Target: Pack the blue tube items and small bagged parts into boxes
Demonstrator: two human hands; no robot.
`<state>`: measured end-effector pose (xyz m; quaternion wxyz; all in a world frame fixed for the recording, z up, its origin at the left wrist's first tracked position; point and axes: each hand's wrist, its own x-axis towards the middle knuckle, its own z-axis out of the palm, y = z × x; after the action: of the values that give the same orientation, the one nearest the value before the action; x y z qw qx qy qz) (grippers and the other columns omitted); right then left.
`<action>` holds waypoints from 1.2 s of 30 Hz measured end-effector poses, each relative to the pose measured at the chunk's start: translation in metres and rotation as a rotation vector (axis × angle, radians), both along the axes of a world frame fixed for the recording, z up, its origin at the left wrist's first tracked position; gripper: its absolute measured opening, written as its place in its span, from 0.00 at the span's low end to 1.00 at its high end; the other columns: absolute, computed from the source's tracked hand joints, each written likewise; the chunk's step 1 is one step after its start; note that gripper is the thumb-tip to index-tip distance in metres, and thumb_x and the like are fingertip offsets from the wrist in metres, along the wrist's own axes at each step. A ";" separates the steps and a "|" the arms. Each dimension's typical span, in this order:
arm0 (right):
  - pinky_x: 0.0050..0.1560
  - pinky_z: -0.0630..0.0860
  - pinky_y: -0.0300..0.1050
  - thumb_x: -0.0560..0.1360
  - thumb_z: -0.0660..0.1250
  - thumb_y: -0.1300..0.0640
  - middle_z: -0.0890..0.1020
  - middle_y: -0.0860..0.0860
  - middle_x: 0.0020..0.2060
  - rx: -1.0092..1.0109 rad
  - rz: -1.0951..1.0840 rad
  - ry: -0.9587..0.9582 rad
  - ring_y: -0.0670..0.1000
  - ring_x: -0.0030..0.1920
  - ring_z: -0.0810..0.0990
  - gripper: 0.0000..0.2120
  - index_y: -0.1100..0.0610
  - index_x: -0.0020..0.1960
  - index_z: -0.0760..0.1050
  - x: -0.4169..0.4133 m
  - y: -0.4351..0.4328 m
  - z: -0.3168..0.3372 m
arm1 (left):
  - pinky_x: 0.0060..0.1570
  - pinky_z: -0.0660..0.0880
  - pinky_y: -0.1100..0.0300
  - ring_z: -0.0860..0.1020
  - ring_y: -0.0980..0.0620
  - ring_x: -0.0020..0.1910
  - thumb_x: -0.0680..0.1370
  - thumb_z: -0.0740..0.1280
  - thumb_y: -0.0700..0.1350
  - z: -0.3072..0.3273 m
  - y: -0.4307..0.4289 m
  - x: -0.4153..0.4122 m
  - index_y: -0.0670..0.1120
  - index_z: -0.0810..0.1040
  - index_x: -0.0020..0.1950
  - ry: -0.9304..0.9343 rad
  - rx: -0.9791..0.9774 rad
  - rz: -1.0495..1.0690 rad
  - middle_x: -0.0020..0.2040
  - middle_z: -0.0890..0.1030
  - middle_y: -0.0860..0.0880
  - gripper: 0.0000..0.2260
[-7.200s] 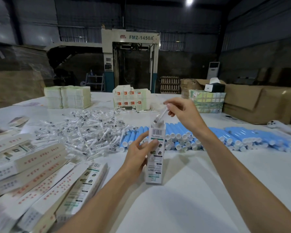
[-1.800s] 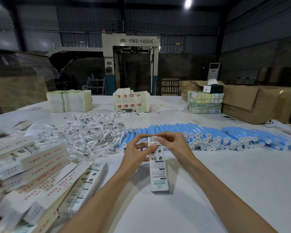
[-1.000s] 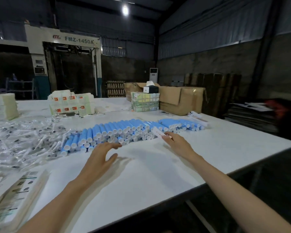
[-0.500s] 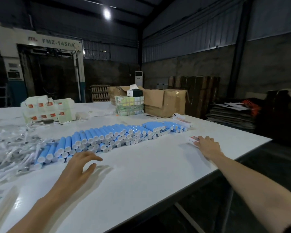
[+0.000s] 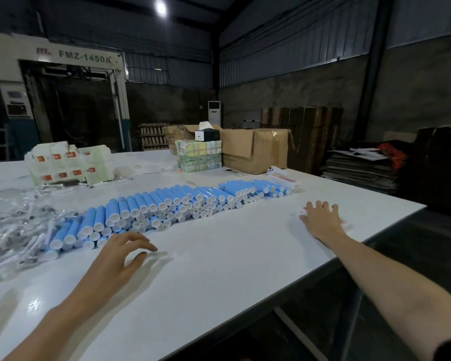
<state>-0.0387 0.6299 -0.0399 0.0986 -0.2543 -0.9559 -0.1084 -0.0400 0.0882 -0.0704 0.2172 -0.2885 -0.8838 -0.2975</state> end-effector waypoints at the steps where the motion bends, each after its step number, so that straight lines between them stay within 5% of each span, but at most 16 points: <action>1: 0.78 0.59 0.61 0.88 0.50 0.44 0.68 0.57 0.76 0.029 0.028 0.032 0.58 0.76 0.66 0.24 0.55 0.79 0.62 -0.004 -0.013 0.002 | 0.65 0.66 0.54 0.71 0.60 0.66 0.83 0.72 0.42 0.000 0.000 0.000 0.61 0.86 0.58 -0.001 -0.005 0.003 0.62 0.78 0.65 0.12; 10: 0.57 0.71 0.51 0.87 0.54 0.53 0.81 0.56 0.56 -0.257 0.595 0.427 0.57 0.59 0.78 0.14 0.59 0.61 0.75 -0.062 -0.207 0.007 | 0.60 0.78 0.48 0.79 0.57 0.60 0.85 0.68 0.43 0.005 -0.009 0.005 0.60 0.84 0.59 -0.077 0.012 0.179 0.59 0.82 0.60 0.11; 17: 0.38 0.69 0.49 0.86 0.58 0.54 0.78 0.52 0.38 -0.560 0.878 0.368 0.55 0.38 0.77 0.13 0.58 0.46 0.72 -0.064 -0.351 -0.009 | 0.54 0.80 0.52 0.81 0.58 0.48 0.85 0.66 0.44 0.015 -0.019 0.008 0.56 0.83 0.61 -0.156 0.006 0.414 0.51 0.84 0.58 0.10; 22: 0.40 0.71 0.53 0.85 0.60 0.55 0.79 0.56 0.38 -0.751 0.925 0.288 0.57 0.40 0.77 0.13 0.59 0.43 0.72 -0.059 -0.396 -0.032 | 0.55 0.78 0.49 0.82 0.45 0.57 0.82 0.65 0.40 0.034 -0.022 0.017 0.49 0.80 0.63 -0.225 -0.156 0.552 0.57 0.84 0.48 0.11; 27: 0.35 0.66 0.50 0.85 0.60 0.56 0.75 0.52 0.32 -0.733 1.006 0.271 0.52 0.34 0.73 0.16 0.55 0.38 0.67 -0.060 -0.398 -0.041 | 0.53 0.74 0.48 0.77 0.39 0.65 0.82 0.66 0.40 0.058 -0.054 0.048 0.43 0.75 0.69 -0.197 -0.426 0.951 0.66 0.78 0.42 0.15; 32: 0.35 0.67 0.49 0.85 0.62 0.56 0.77 0.53 0.31 -0.861 1.021 0.262 0.50 0.31 0.72 0.16 0.57 0.38 0.70 -0.063 -0.396 -0.043 | 0.70 0.69 0.51 0.70 0.41 0.75 0.86 0.62 0.62 0.063 -0.089 0.082 0.42 0.72 0.76 -0.338 -0.707 1.275 0.74 0.72 0.42 0.28; 36: 0.33 0.67 0.47 0.84 0.63 0.56 0.76 0.50 0.30 -0.927 1.024 0.256 0.48 0.30 0.71 0.15 0.59 0.39 0.73 -0.066 -0.394 -0.047 | 0.71 0.65 0.53 0.68 0.43 0.74 0.83 0.58 0.70 0.048 -0.095 0.095 0.48 0.77 0.75 -0.385 -0.852 1.280 0.73 0.71 0.45 0.32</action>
<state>-0.1051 0.2360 -0.0865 0.1304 0.2014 -0.8840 0.4012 0.0549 -0.0073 -0.0224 0.0600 0.2741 -0.9378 0.2046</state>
